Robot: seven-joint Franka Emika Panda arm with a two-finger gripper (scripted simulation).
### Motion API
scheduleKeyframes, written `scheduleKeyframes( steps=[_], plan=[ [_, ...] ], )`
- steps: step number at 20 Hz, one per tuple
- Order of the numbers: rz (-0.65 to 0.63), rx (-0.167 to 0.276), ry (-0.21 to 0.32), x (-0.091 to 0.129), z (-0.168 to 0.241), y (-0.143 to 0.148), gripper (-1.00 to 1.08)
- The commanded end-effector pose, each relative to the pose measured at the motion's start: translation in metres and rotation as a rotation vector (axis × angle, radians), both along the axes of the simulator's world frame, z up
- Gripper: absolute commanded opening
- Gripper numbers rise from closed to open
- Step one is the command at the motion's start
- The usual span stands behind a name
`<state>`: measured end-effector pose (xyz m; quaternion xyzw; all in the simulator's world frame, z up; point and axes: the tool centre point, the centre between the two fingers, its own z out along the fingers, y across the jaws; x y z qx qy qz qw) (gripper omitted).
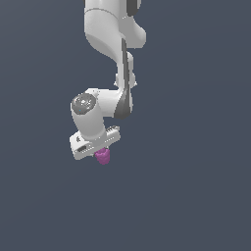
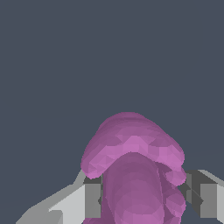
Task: Pick up the object and move it to a goal position.
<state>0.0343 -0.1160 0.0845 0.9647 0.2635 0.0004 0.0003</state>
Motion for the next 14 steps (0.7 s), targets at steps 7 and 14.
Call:
scheduleKeyframes(
  steps=[7,14],
  plan=[
    [0.000,0.000,-0.001,0.000,0.003,-0.001,-1.00],
    [0.000,0.000,-0.001,-0.002,0.035,-0.007,-1.00]
  ],
)
